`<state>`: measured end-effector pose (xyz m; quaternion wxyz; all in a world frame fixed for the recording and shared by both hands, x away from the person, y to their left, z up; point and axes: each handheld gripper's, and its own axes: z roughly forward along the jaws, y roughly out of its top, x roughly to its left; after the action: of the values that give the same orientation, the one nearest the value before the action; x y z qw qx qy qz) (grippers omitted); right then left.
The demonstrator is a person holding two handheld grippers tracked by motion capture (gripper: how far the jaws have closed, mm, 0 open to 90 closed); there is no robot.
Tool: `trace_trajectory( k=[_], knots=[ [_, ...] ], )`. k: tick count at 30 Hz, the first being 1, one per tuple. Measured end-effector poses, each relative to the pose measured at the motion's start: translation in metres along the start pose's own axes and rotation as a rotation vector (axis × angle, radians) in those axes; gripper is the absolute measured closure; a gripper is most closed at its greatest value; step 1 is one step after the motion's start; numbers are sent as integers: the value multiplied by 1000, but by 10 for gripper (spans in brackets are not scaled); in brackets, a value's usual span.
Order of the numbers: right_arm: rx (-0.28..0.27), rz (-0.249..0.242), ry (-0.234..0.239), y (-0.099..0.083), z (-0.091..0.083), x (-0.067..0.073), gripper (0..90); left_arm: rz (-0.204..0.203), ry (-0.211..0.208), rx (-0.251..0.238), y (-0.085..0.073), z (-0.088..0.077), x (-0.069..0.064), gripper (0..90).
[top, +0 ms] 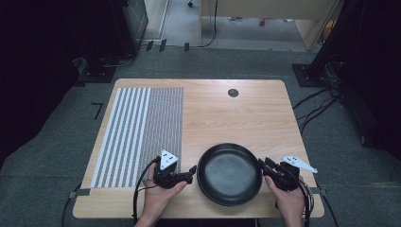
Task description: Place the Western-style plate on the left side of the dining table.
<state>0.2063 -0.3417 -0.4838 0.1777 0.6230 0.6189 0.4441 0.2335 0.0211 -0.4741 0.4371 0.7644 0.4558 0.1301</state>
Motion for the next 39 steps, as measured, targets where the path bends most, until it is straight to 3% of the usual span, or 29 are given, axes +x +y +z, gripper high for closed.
trace_trajectory(
  k=[2, 5, 9, 16, 22, 26, 30, 39],
  knots=[
    [15, 25, 23, 0, 0, 0, 691, 1, -22, -3, 0, 0, -2, 254],
    [37, 26, 31, -1, 1, 1, 726, 10, -54, -14, -2, 1, -5, 371],
    [50, 35, 52, -3, 2, 1, 747, -6, -93, -1, -5, 4, -7, 455],
    [68, 31, 35, -5, 3, 1, 794, -33, -137, 49, -11, 12, -8, 507],
    [72, 27, 25, -7, 5, 1, 804, -25, -166, 72, -12, 13, -11, 564],
    [56, 58, 38, -6, 3, -1, 847, -26, -181, 90, -13, 15, -13, 581],
    [54, 69, 60, -8, 4, -2, 848, -15, -175, 100, -14, 16, -16, 586],
    [27, 93, 68, -11, 6, -1, 854, -48, -190, 109, -13, 16, -14, 612]
  ],
)
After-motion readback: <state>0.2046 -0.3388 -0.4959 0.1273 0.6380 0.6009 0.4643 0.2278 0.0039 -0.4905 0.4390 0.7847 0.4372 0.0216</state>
